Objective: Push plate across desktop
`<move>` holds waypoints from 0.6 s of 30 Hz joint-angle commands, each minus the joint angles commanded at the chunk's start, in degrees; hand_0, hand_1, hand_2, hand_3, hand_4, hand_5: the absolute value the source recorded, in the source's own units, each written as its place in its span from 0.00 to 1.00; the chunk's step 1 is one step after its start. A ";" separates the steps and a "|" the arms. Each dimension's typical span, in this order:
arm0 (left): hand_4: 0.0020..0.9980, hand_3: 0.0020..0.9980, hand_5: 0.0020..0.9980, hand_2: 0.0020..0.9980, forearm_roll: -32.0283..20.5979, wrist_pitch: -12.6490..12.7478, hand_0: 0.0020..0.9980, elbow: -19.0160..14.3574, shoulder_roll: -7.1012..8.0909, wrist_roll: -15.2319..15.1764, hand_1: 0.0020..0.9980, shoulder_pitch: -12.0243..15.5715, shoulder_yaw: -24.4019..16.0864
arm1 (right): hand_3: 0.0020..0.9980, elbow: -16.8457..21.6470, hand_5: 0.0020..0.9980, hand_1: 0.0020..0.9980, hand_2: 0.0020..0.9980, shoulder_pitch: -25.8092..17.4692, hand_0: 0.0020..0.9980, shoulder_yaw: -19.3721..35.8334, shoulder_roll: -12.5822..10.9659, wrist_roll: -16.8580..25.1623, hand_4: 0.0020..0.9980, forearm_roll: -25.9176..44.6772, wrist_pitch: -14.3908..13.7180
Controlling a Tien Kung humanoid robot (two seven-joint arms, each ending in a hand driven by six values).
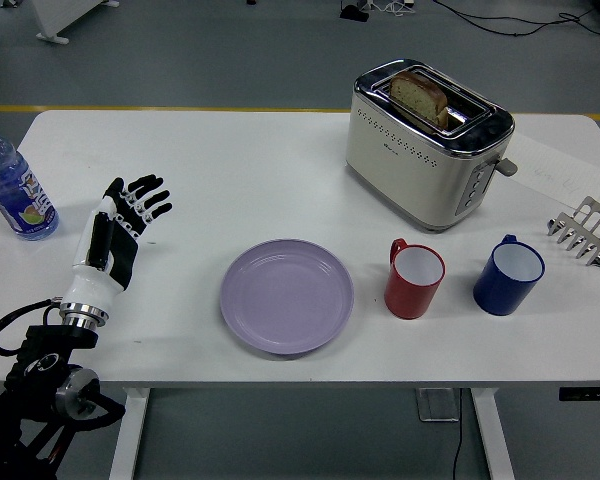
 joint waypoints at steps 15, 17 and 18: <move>0.54 0.65 0.93 0.76 0.47 1.42 0.70 -0.23 -2.68 -1.09 0.73 -0.69 -0.77 | 0.73 1.25 0.65 0.67 0.78 -5.12 0.65 -2.84 1.76 11.02 0.59 35.58 3.72; 0.54 0.65 0.93 0.76 0.50 1.73 0.70 -0.26 -2.85 -1.34 0.73 -0.72 -1.07 | 0.75 1.12 0.67 0.66 0.78 -5.10 0.65 -4.50 1.77 11.26 0.60 39.22 4.48; 0.54 0.65 0.93 0.76 0.57 2.02 0.70 -0.25 -3.17 -1.62 0.73 -0.77 -1.31 | 0.75 0.88 0.67 0.66 0.78 -5.10 0.65 -4.96 1.81 11.42 0.60 39.85 4.76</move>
